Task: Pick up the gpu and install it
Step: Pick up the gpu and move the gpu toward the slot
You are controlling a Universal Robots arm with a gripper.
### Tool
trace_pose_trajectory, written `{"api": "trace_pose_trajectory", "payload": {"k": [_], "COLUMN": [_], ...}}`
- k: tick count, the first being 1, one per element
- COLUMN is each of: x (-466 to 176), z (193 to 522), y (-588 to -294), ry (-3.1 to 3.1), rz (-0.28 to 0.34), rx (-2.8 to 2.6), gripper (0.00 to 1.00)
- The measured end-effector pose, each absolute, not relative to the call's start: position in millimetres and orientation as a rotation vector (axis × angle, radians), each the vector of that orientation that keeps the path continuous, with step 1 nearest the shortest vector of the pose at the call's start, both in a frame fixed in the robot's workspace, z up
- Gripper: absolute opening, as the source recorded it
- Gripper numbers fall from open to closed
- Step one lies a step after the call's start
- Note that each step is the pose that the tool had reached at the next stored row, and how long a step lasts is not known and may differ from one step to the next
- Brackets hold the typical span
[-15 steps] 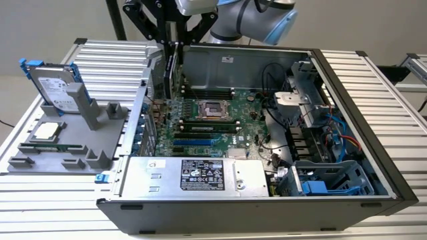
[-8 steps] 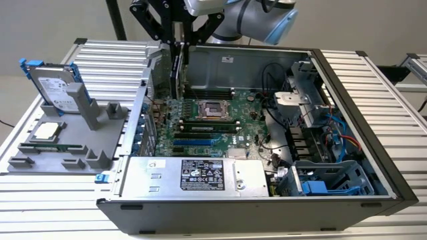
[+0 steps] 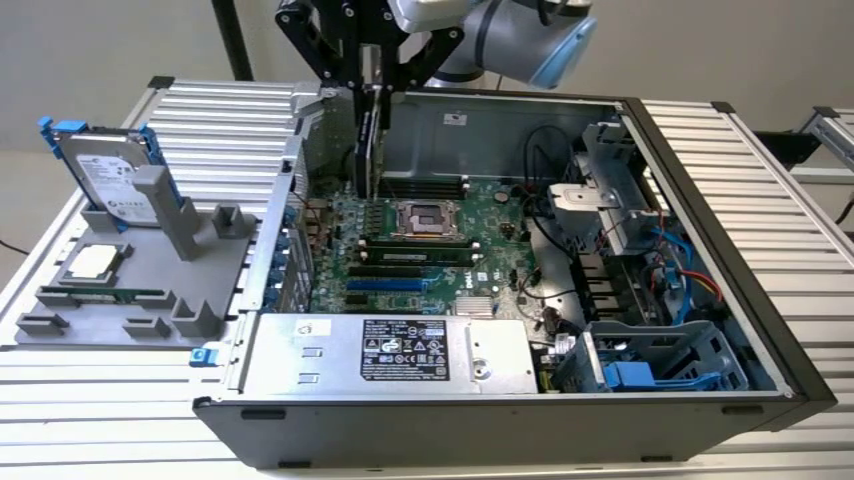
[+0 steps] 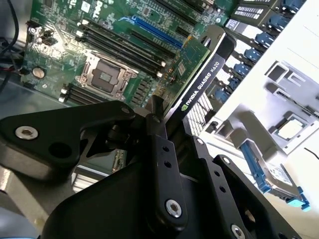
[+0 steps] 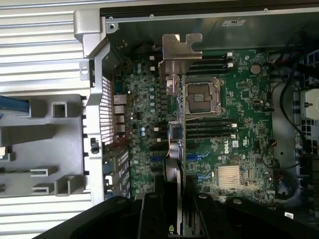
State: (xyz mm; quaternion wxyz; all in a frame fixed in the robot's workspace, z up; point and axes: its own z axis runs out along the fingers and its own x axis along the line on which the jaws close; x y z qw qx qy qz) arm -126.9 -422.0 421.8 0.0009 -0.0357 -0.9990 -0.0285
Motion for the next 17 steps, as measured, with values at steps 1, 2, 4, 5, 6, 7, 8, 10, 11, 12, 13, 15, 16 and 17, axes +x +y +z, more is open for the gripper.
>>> {"api": "trace_pose_trajectory", "payload": {"k": [1, 2, 4, 5, 6, 7, 8, 10, 11, 12, 13, 15, 16, 17], "x": [-126, -124, -122, -120, -119, -118, -117, -115, -114, -112, -111, -109, -108, -107], "z": [422, 422, 422, 422, 422, 422, 422, 422, 422, 422, 422, 422, 422, 422], "y": [-422, -422, -422, -422, -422, -422, -422, -422, -422, -422, -422, -422, -422, -422], "ry": [-3.137, -3.137, -3.137, -3.137, -3.137, -3.137, -3.137, -3.137, -3.137, -3.137, -3.137, -3.137, -3.137, -3.137], "rz": [-0.09, -0.09, -0.09, -0.09, -0.09, -0.09, -0.09, -0.09, -0.09, -0.09, -0.09, -0.09, -0.09, -0.09], "rx": [-0.112, -0.112, -0.112, -0.112, -0.112, -0.112, -0.112, -0.112, -0.112, -0.112, -0.112, -0.112, -0.112, -0.112], "gripper": [0.0, 0.0, 0.0, 0.0, 0.0, 0.0, 0.0, 0.0, 0.0, 0.0, 0.0, 0.0, 0.0, 0.0]}}
